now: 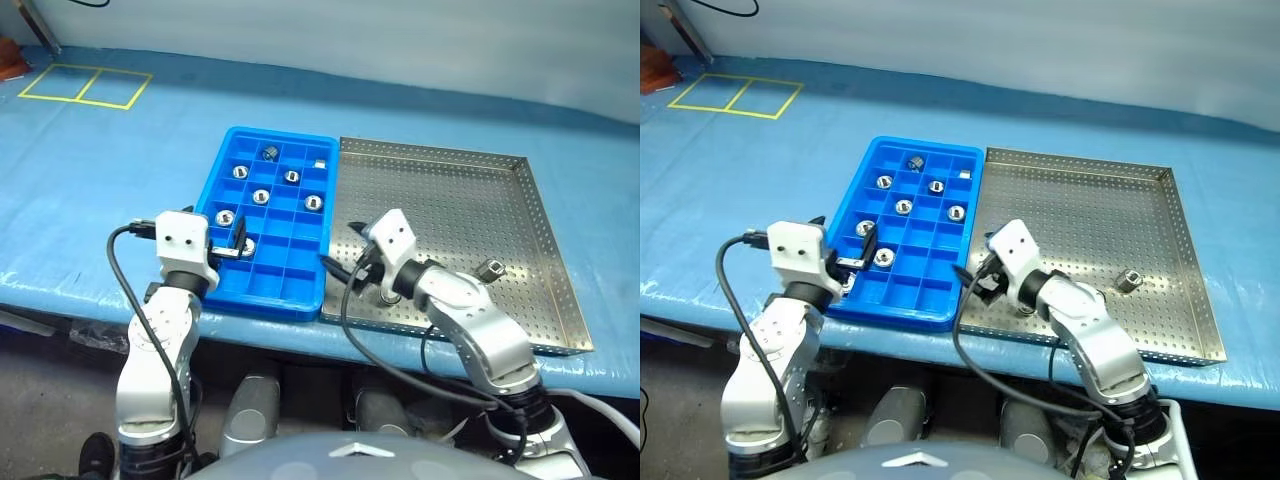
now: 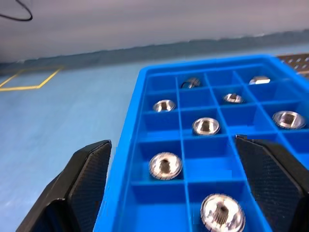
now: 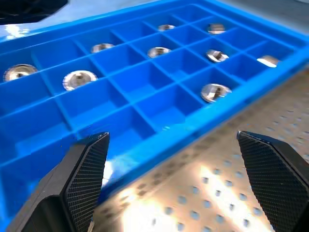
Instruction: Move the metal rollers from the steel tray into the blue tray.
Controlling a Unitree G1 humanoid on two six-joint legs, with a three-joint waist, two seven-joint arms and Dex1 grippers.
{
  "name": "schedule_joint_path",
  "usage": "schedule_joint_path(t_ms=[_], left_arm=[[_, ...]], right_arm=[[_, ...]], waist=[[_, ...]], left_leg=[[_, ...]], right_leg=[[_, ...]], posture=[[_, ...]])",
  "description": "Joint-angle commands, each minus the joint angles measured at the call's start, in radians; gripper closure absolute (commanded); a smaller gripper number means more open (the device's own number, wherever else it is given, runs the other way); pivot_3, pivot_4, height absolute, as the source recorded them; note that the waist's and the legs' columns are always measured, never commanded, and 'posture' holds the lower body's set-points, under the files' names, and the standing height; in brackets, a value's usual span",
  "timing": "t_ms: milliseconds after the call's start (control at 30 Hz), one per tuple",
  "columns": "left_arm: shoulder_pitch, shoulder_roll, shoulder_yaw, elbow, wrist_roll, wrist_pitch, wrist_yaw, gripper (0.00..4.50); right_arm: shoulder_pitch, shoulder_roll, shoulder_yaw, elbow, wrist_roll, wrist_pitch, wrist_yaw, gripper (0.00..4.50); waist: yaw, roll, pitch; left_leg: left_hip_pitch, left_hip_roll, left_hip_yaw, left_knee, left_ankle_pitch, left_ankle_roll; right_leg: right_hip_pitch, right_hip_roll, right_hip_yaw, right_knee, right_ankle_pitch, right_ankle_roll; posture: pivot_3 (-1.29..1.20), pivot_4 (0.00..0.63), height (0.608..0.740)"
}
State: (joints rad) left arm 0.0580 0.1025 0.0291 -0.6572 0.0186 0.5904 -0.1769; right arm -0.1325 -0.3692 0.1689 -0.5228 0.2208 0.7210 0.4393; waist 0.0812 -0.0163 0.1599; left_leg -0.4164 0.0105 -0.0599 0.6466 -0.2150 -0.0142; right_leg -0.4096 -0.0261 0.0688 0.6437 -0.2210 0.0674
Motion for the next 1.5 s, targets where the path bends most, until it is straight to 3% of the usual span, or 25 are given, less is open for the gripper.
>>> schedule_joint_path(t_ms=[33,167,500,900,1133,1267,1500], left_arm=[[-0.042,0.008,-0.044,0.067,-0.040,-0.118,-0.051,0.02],[-0.077,0.015,-0.088,0.143,-0.082,-0.194,-0.113,0.02],[-0.107,0.089,-0.185,0.221,-0.214,-0.220,-0.331,0.02],[-0.119,0.213,-0.322,0.238,-0.318,-0.168,-0.561,0.02],[-0.107,0.235,-0.358,0.213,-0.334,-0.150,-0.579,0.02],[-0.102,0.236,-0.364,0.205,-0.333,-0.148,-0.574,0.00],[-0.095,0.241,-0.371,0.198,-0.332,-0.146,-0.572,0.00]], right_arm=[[0.013,-0.036,-0.134,-0.075,0.005,0.076,-0.052,0.00],[0.038,-0.056,-0.246,-0.080,-0.016,0.148,-0.125,0.00],[0.043,0.102,-0.391,0.006,-0.114,0.216,-0.403,0.00],[0.033,0.196,-0.469,0.139,-0.117,0.134,-0.488,0.00],[-0.006,0.222,-0.490,0.165,-0.102,0.157,-0.507,0.00],[-0.046,0.235,-0.522,0.170,-0.091,0.202,-0.531,0.88],[-0.047,0.217,-0.509,0.155,-0.107,0.258,-0.541,3.23]], waist=[[-0.006,0.000,0.000],[-0.021,0.000,0.000],[-0.090,0.001,0.000],[-0.109,0.004,0.000],[-0.114,0.007,-0.001],[-0.115,0.008,-0.001],[-0.113,0.008,-0.001]], left_leg=[[0.000,0.000,0.000,0.000,0.000,0.000],[-0.001,0.000,0.000,0.000,0.000,0.000],[0.000,0.000,0.001,0.000,0.000,0.000],[0.001,0.000,0.002,0.000,0.000,0.000],[0.001,0.001,0.002,-0.001,0.000,0.001],[0.001,0.001,0.002,0.000,0.000,0.001],[0.001,0.001,0.002,-0.002,0.000,0.001]], right_leg=[[0.000,0.000,0.000,0.000,0.000,0.000],[0.000,0.000,0.000,-0.001,0.000,0.000],[0.000,0.001,0.001,0.001,0.000,0.000],[0.000,0.001,0.002,0.001,0.000,0.000],[0.000,0.001,0.003,0.001,0.000,0.000],[0.000,0.001,0.003,0.001,0.000,0.000],[0.000,0.001,0.003,0.001,0.000,0.000]], posture=[[0.11,0.150,0.740],[0.07,0.150,0.740],[0.02,0.150,0.740],[0.02,0.150,0.740],[0.03,0.150,0.740],[0.03,0.150,0.740],[0.04,0.150,0.740]])
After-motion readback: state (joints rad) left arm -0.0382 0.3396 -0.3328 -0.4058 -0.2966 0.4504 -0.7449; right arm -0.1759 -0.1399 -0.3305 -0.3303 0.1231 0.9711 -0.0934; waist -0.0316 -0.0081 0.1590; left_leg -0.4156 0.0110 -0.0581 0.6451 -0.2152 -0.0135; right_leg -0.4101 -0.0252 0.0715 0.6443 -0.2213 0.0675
